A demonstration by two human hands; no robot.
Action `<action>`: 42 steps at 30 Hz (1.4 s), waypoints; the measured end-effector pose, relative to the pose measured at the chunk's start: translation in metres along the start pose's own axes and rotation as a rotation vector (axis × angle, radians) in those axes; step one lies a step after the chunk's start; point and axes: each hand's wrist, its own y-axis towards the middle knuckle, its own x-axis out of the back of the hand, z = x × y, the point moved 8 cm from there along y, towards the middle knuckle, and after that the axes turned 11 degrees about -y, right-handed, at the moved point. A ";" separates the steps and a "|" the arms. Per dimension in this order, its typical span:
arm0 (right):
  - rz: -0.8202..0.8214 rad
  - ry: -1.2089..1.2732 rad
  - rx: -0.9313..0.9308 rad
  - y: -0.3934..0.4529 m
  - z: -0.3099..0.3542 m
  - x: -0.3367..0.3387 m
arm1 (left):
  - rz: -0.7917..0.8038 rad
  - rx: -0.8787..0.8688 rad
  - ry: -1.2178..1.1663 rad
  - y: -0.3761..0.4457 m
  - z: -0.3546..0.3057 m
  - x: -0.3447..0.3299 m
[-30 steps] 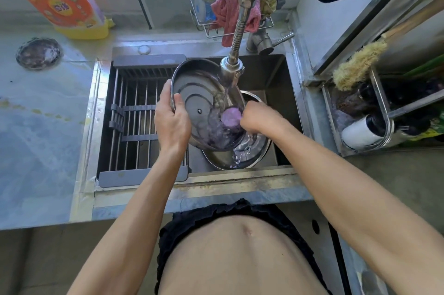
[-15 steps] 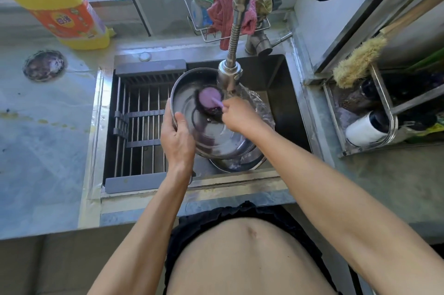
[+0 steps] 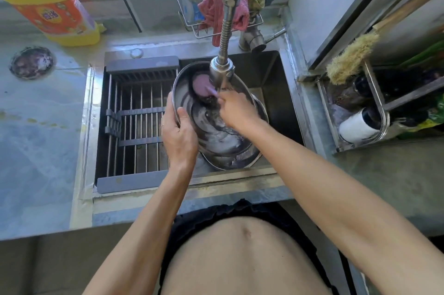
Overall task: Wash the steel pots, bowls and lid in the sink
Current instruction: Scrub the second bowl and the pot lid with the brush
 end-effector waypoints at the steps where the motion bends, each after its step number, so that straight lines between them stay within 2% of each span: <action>1: -0.001 -0.072 -0.055 0.003 -0.016 0.002 | -0.016 -0.008 -0.003 0.001 -0.003 0.002; 4: 0.093 -0.226 -0.138 -0.001 -0.037 -0.001 | -0.074 -0.029 -0.005 0.011 -0.009 0.007; 6: 0.193 -0.242 -0.155 -0.014 -0.036 -0.011 | -0.102 -0.046 -0.005 0.016 -0.009 0.006; 9: 0.362 -0.161 -0.082 -0.034 -0.021 -0.022 | -0.138 -0.055 0.007 0.016 -0.005 0.000; 11: 0.439 -0.019 0.000 -0.049 -0.005 -0.022 | -0.119 -0.080 0.022 0.012 -0.002 -0.005; 14: 0.430 0.138 0.023 -0.057 0.008 -0.012 | -0.121 -0.126 -0.002 0.007 -0.001 -0.006; 17: 0.432 -0.013 0.049 -0.051 0.011 -0.009 | -0.172 -0.142 -0.040 0.015 -0.006 0.004; 23: 0.186 -0.452 -0.074 -0.026 -0.018 0.013 | -0.022 -0.354 0.004 0.017 -0.028 0.009; 25: 0.075 -0.545 -0.069 -0.016 -0.020 0.021 | -0.039 -0.285 0.000 0.014 -0.025 0.010; 28: -0.138 -0.663 -0.007 -0.009 -0.014 0.033 | -0.092 -0.073 -0.077 0.016 -0.017 0.015; 34: -0.418 -0.818 0.262 -0.005 0.019 0.047 | 0.194 0.110 0.017 0.026 -0.010 0.003; 36: -0.477 -0.891 0.382 -0.009 0.025 0.038 | 0.253 0.158 0.043 0.031 -0.007 0.000; 40: -0.552 -0.806 0.640 -0.024 0.024 0.021 | 0.411 0.228 0.107 0.039 -0.003 -0.012; 42: -0.474 -0.782 0.613 -0.025 0.020 0.017 | 0.444 0.221 0.128 0.038 -0.004 -0.014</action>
